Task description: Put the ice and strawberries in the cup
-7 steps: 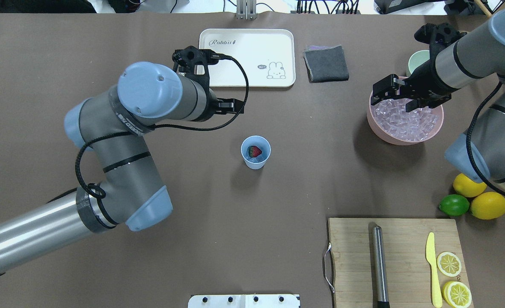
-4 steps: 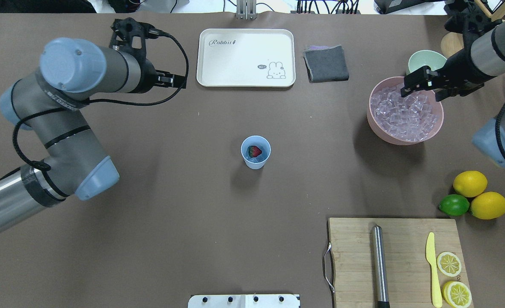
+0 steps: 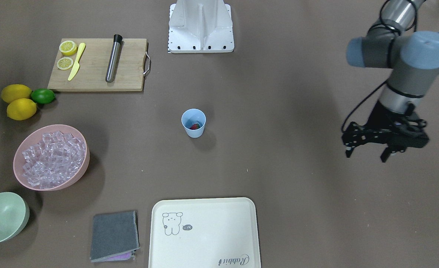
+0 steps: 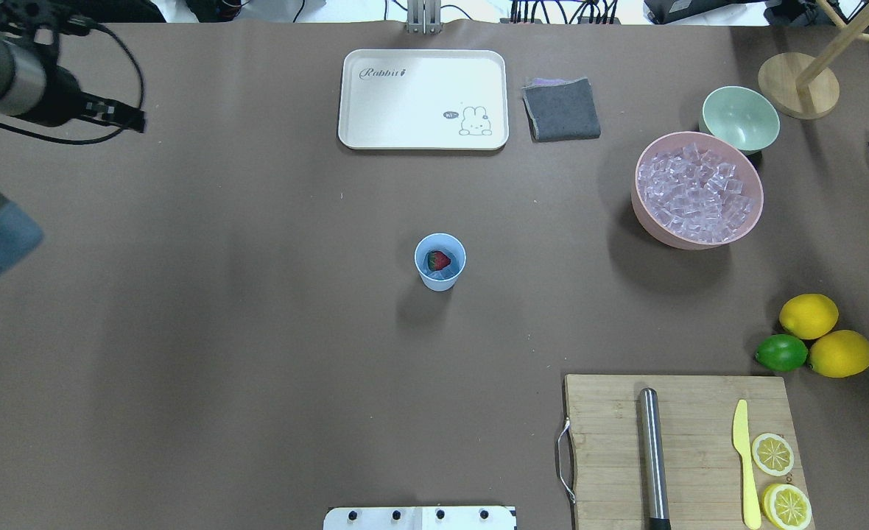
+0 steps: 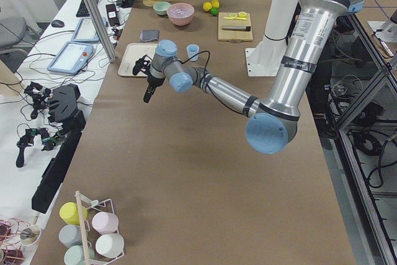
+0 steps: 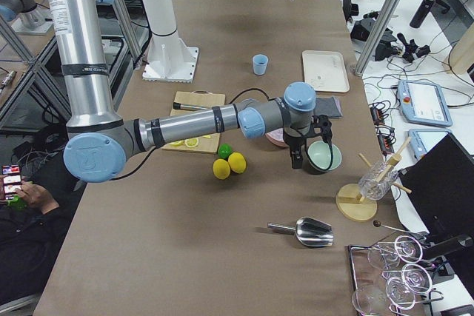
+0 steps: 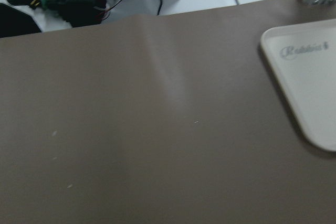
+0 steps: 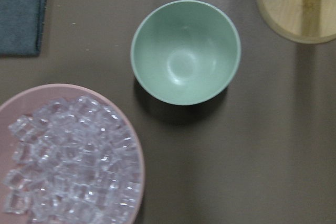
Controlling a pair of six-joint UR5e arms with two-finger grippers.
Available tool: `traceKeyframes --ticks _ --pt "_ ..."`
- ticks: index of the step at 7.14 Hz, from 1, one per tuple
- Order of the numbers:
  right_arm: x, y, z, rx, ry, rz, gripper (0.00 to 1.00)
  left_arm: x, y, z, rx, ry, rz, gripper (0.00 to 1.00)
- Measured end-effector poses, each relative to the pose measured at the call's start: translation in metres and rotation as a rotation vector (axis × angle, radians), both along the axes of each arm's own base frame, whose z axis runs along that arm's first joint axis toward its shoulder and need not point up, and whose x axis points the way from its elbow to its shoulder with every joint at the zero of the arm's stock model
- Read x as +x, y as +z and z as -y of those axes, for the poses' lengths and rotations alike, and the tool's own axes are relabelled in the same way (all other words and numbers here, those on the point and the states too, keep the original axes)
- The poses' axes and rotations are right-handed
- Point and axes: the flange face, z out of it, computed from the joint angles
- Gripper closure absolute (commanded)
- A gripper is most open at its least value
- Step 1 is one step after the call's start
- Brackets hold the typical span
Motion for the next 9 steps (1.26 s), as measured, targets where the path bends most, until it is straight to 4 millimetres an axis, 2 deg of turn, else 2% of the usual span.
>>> traceKeyframes --ticks 1,2,3,4,5,6,9 --pt "0.050 0.024 -0.005 -0.026 -0.028 -0.057 0.01 -0.074 0.046 -0.006 -0.015 0.038 0.042 0.02" --pt "0.084 0.037 -0.013 -0.067 -0.037 -0.092 0.01 -0.146 0.077 -0.015 -0.043 0.061 0.056 0.02" --pt "0.104 0.050 -0.023 -0.114 -0.031 -0.100 0.01 -0.207 0.101 -0.026 -0.068 0.081 0.073 0.02" --pt "0.114 0.061 -0.034 -0.150 -0.021 -0.097 0.01 -0.251 0.120 -0.039 -0.104 0.099 0.091 0.02" --pt "0.119 0.067 -0.040 -0.170 -0.011 -0.094 0.01 -0.273 0.131 -0.048 -0.146 0.106 0.095 0.02" --pt "0.121 0.070 -0.042 -0.180 -0.005 -0.094 0.01 -0.281 0.142 -0.053 -0.178 0.110 0.094 0.02" --pt "0.122 0.075 -0.044 -0.196 0.000 -0.097 0.01 -0.284 0.206 -0.089 -0.281 0.117 0.082 0.02"
